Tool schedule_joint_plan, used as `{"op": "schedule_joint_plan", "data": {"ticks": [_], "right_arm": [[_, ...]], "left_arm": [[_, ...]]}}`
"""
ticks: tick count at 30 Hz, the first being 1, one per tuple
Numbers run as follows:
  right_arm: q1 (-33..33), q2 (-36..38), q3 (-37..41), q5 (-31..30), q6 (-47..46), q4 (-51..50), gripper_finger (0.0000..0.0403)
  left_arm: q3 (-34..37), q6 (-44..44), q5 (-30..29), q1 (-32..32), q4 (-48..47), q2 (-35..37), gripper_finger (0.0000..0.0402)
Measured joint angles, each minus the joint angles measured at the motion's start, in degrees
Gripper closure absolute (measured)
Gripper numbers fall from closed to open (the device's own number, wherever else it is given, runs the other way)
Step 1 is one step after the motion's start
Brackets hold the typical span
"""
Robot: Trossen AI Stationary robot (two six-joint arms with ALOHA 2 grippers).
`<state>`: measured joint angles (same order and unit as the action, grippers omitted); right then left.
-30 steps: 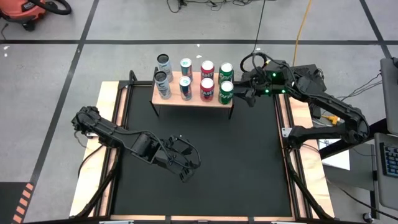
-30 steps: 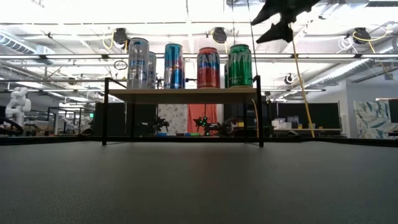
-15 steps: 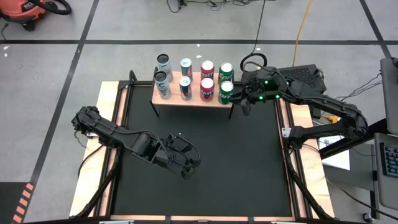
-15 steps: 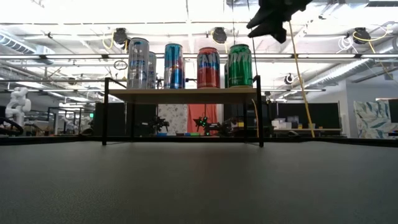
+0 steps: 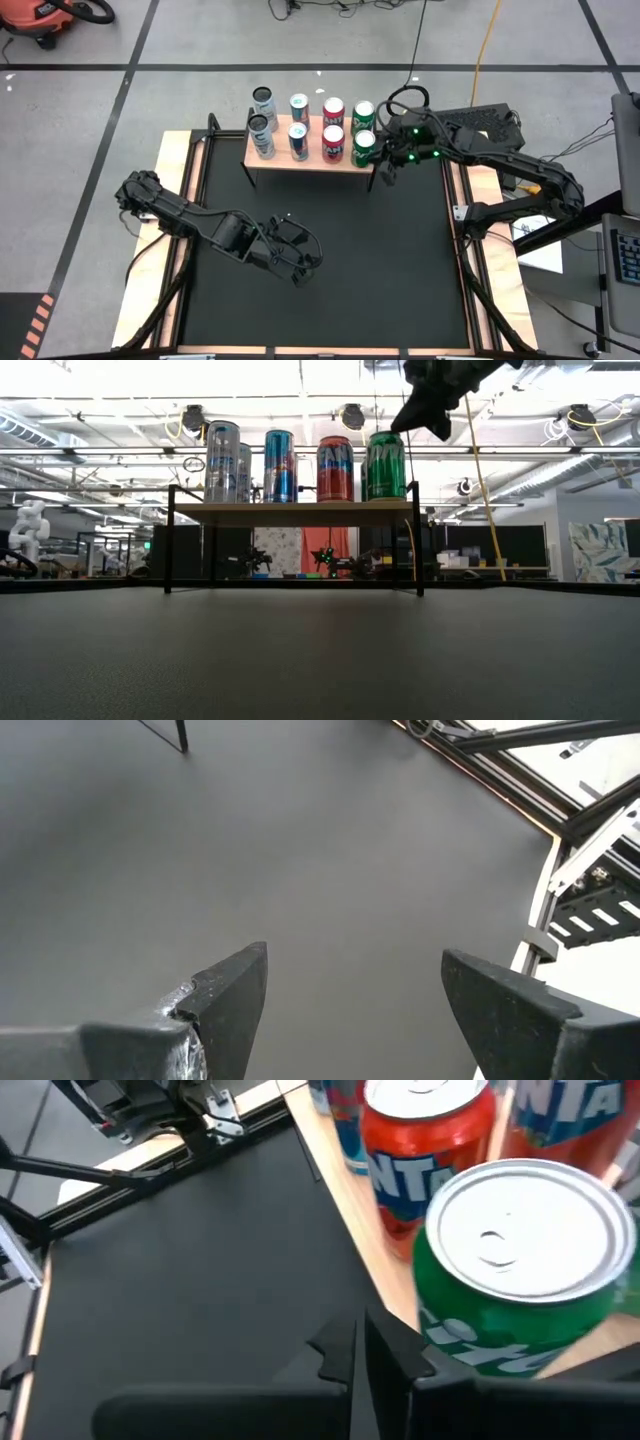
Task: Place canned beverage on shelf
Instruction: Return to Home Position
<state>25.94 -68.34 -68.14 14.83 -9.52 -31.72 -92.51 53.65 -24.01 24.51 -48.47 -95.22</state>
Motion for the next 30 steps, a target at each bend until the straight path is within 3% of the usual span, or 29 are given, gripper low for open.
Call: {"op": "schedule_joint_plan", "data": {"ticks": [20,30], "right_arm": [[2.6,0.0,0.0,-0.3,4.3,-4.5,0.0402],[2.8,0.0,0.0,-4.5,5.9,-4.3,0.0403]], "left_arm": [[0.0,-0.5,1.3,0.0,-0.1,0.0,0.0103],[0.0,-1.7,1.3,0.0,-0.1,0.0,0.0103]]}}
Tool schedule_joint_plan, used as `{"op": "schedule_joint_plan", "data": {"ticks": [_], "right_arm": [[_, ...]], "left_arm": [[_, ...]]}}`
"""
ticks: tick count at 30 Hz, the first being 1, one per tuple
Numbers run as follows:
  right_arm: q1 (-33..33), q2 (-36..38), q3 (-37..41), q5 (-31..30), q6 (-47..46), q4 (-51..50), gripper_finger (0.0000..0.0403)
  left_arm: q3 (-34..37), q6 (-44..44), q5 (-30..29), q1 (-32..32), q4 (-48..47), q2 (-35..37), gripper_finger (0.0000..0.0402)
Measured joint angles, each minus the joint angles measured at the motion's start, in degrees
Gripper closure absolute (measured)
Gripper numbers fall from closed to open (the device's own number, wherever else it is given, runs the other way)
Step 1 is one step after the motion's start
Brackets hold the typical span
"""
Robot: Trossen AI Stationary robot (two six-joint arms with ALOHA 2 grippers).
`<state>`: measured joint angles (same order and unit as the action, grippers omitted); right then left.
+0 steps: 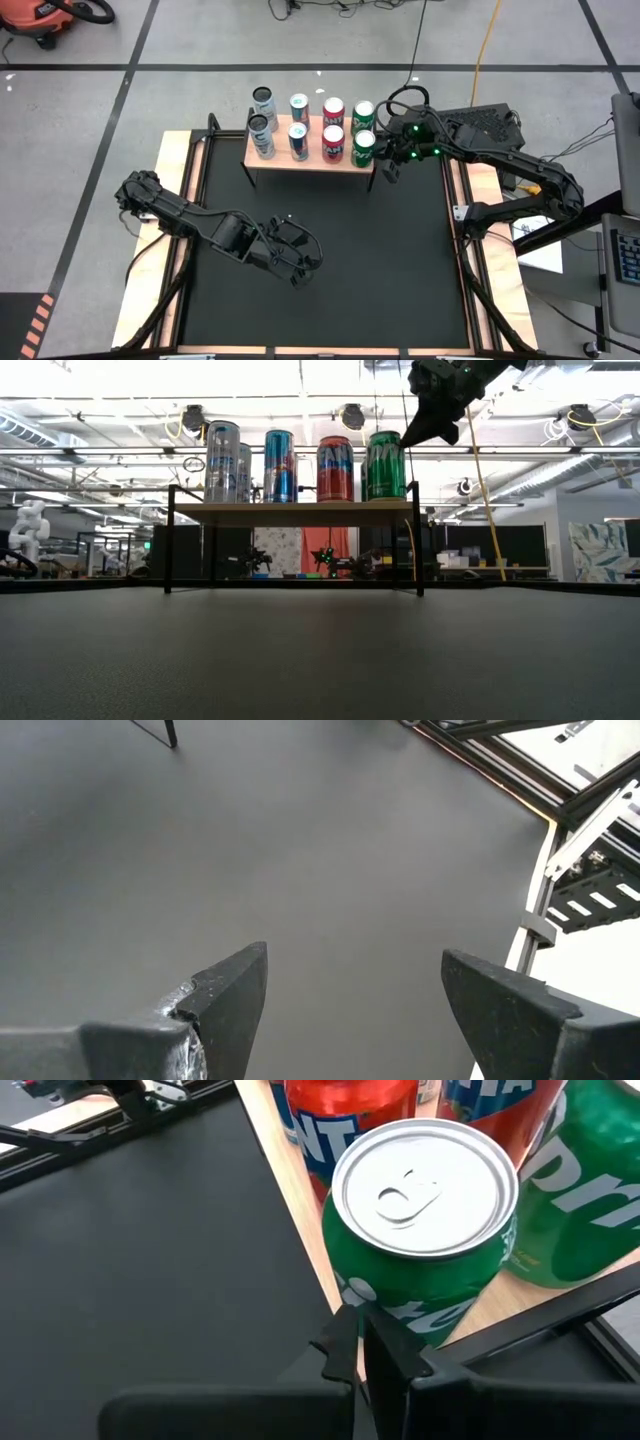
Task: Place canned beverage on shelf
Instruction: Return to Home Position
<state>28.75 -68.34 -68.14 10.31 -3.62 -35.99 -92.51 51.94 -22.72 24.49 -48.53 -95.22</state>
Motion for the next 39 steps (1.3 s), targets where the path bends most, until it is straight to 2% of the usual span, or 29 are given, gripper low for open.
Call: {"op": "schedule_joint_plan", "data": {"ticks": [28,32,36,39], "right_arm": [[3.9,0.5,0.0,0.0,1.4,-2.8,0.0403],[3.9,3.8,0.0,0.9,1.3,-10.3,0.0403],[3.8,9.6,0.0,6.2,-1.3,-15.3,0.0403],[3.3,15.2,0.0,11.0,-3.6,-15.4,0.0403]], "left_arm": [[0.0,-0.5,0.3,0.0,0.0,0.4,0.0103],[-1.1,-5.4,-0.1,-0.5,-0.3,1.6,0.0103],[-1.5,-18.4,-1.3,-0.9,0.3,2.2,0.0103],[-1.4,-23.4,-1.9,-1.0,1.2,1.6,0.0103]]}}
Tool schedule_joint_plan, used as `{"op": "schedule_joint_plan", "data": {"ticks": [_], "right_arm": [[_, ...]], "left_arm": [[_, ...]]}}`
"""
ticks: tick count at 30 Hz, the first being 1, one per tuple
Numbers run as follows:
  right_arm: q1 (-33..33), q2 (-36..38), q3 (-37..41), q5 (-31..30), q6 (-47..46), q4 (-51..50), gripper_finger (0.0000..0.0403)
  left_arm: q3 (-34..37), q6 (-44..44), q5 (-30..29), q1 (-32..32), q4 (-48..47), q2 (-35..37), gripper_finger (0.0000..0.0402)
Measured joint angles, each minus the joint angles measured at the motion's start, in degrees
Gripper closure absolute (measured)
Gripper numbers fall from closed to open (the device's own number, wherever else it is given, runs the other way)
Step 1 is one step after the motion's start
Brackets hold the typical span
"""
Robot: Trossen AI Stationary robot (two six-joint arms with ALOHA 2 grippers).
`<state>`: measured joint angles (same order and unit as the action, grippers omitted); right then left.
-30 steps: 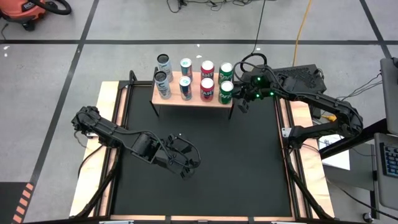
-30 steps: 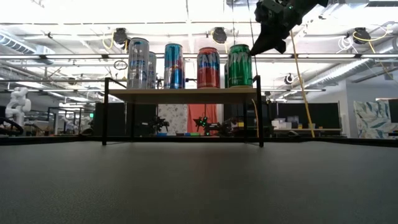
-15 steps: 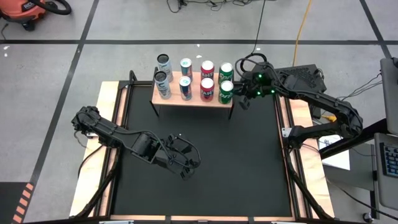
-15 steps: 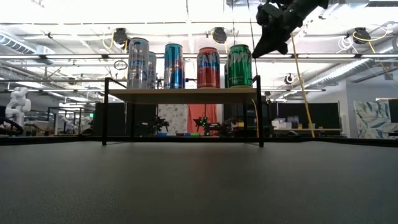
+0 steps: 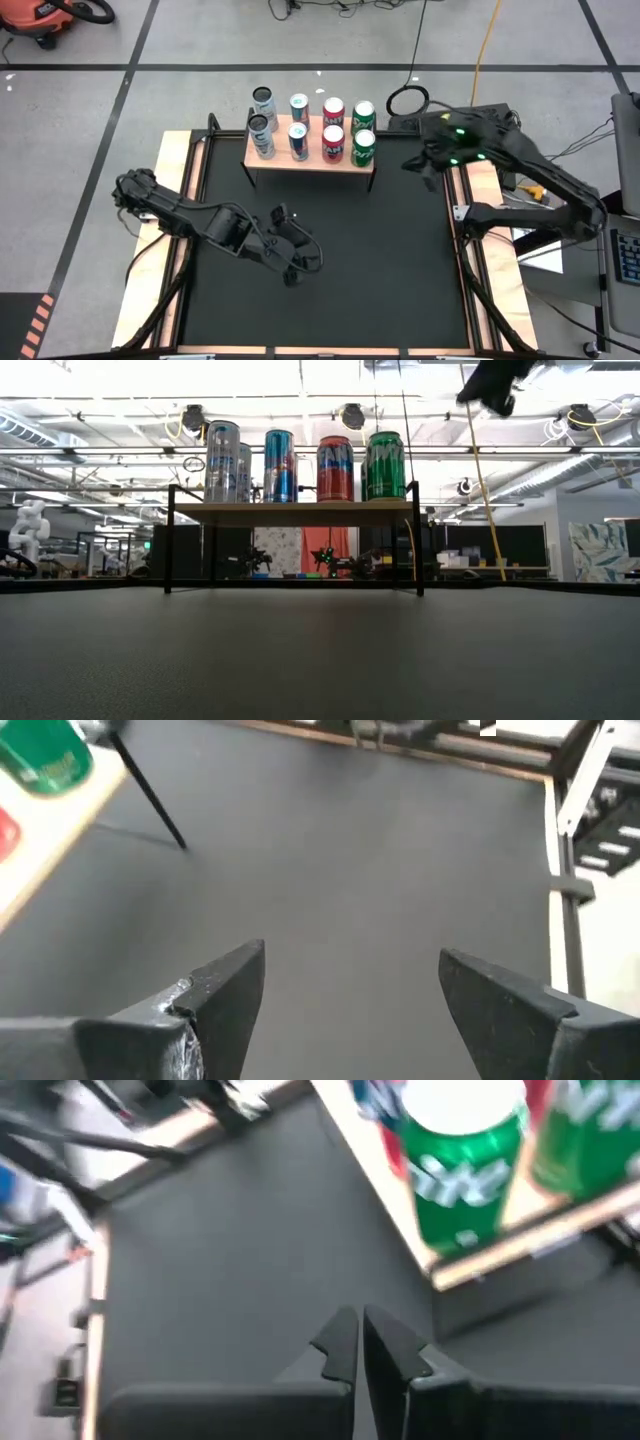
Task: Place canned beverage on shelf
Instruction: Return to Home Position
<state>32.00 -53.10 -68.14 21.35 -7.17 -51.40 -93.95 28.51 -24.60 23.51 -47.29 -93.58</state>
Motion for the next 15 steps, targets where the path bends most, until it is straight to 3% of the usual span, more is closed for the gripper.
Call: {"op": "schedule_joint_plan", "data": {"ticks": [4,9,15], "right_arm": [[-1.7,7.7,0.0,1.5,0.3,0.5,0.0403],[-3.0,15.9,0.0,2.6,8.1,0.4,0.0403],[-3.0,22.1,0.0,2.9,11.0,2.4,0.0403]], "left_arm": [[0.0,-4.9,-0.7,-1.6,5.6,-0.2,0.0103],[0.1,-8.4,-0.1,-4.1,13.2,2.2,0.0103],[0.1,-7.9,2.1,-6.3,13.6,6.7,0.0116]]}}
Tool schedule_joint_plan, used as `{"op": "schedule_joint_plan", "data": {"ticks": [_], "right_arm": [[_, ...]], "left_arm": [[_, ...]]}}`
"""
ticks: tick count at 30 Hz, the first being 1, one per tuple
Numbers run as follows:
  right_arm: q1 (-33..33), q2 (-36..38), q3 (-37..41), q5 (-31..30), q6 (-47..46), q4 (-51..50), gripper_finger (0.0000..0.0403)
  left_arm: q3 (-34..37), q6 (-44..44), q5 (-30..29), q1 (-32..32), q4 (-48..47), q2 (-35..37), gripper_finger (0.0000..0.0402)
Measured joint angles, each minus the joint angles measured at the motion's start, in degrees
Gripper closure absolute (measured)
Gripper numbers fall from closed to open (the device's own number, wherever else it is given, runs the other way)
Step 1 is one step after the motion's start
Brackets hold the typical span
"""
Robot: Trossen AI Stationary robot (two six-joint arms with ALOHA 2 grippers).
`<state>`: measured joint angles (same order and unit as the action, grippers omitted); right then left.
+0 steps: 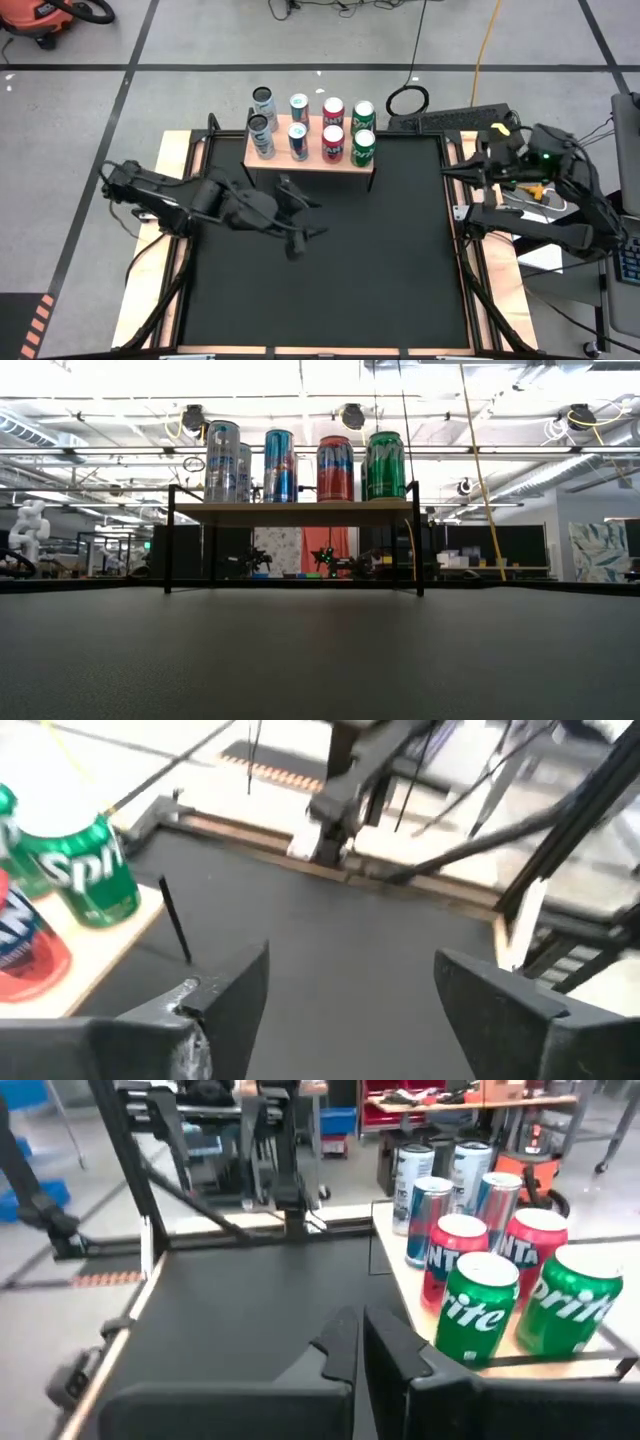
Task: Place canned beverage on shelf
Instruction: Return to Home Position
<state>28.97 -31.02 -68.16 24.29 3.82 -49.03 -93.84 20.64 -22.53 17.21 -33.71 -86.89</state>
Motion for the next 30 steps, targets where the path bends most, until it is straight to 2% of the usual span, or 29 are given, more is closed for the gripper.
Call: {"op": "schedule_joint_plan", "data": {"ticks": [2,5,10,15,20,27,30], "right_arm": [[0.0,1.2,0.0,0.2,-2.7,-0.4,0.0403],[0.0,2.8,0.0,5.3,-3.1,-1.5,0.0403],[0.0,4.8,0.6,9.0,-5.0,-1.7,0.0403],[0.0,6.0,3.2,8.8,-4.6,3.7,0.0403],[0.0,7.1,8.5,7.5,-7.2,10.6,0.0403],[0.0,8.6,15.9,1.3,-7.6,18.0,0.0403],[0.0,8.6,18.6,1.0,-7.3,20.5,0.0403]], "left_arm": [[0.0,0.8,-0.4,0.1,0.4,2.1,0.0132],[-0.1,0.6,-2.1,0.0,-0.4,4.8,0.0166],[0.5,-5.0,-3.6,0.1,-2.7,8.0,0.0237],[5.8,-10.7,1.0,0.1,-2.6,11.8,0.0315],[14.3,-10.9,5.5,0.3,-0.1,17.0,0.0388],[27.8,-8.0,3.0,1.7,3.3,26.4,0.0393],[33.3,-6.4,2.8,1.7,6.5,30.2,0.04]]}}
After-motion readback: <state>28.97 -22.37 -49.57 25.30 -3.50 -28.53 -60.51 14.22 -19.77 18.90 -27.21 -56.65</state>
